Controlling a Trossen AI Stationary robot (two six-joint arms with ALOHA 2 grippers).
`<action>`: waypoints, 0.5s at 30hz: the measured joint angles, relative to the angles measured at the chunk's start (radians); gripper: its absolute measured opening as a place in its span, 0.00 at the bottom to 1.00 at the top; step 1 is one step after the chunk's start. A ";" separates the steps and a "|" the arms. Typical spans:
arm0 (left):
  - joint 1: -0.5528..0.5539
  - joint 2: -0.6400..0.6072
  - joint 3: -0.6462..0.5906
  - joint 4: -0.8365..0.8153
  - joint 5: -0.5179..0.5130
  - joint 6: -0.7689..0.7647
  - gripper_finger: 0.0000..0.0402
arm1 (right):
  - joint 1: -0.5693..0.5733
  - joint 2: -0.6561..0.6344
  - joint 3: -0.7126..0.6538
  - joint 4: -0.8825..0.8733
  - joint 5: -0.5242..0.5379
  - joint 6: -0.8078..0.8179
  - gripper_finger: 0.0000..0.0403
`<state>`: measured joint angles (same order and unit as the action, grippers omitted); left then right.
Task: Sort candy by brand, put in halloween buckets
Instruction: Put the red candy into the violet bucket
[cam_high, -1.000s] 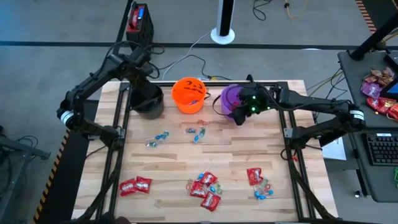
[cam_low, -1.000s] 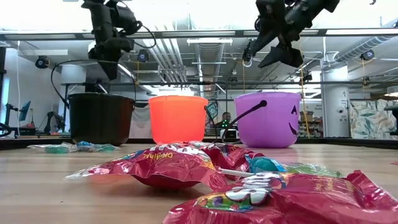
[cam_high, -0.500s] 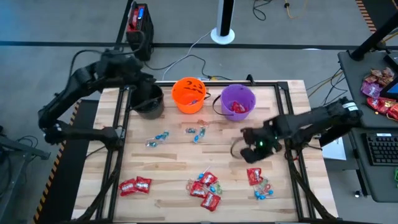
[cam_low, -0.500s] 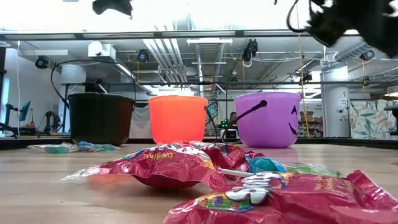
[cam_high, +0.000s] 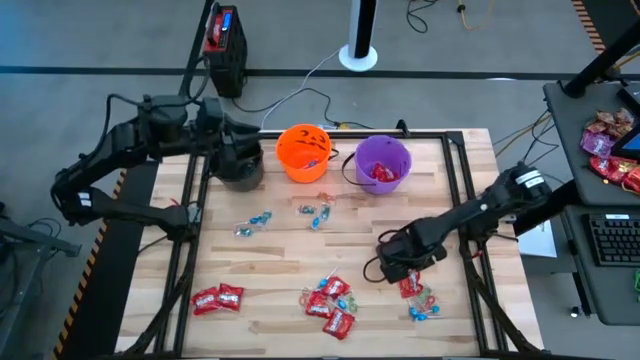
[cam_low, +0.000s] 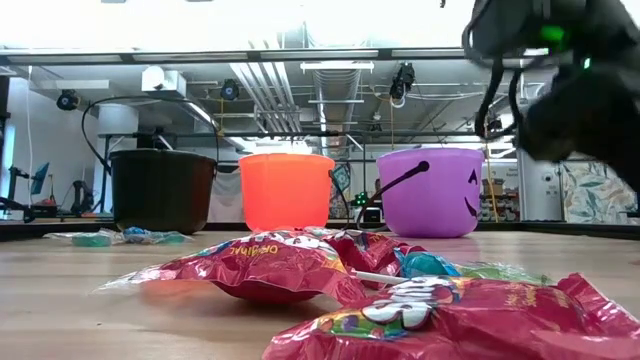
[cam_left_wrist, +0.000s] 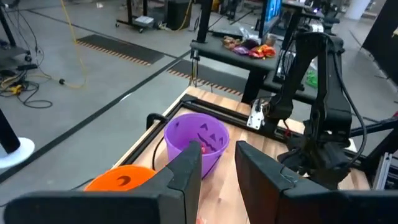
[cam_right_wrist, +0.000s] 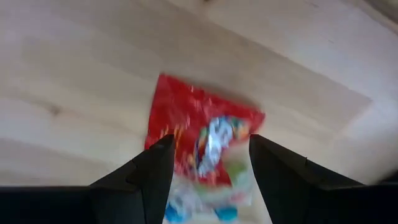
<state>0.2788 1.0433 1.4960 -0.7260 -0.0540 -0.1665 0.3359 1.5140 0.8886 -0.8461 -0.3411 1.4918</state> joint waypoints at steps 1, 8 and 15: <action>-0.001 0.003 0.000 -0.002 0.000 0.000 0.20 | 0.000 0.016 -0.008 0.023 -0.005 0.000 0.50; -0.001 0.022 0.000 -0.008 0.000 0.032 0.20 | -0.001 0.105 -0.032 0.138 -0.042 -0.014 0.49; -0.001 0.045 0.000 -0.007 0.000 0.058 0.20 | -0.002 0.129 -0.022 0.158 0.010 -0.034 0.29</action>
<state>0.2779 1.0887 1.4960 -0.7334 -0.0540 -0.1083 0.3344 1.6430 0.8668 -0.6886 -0.3314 1.4581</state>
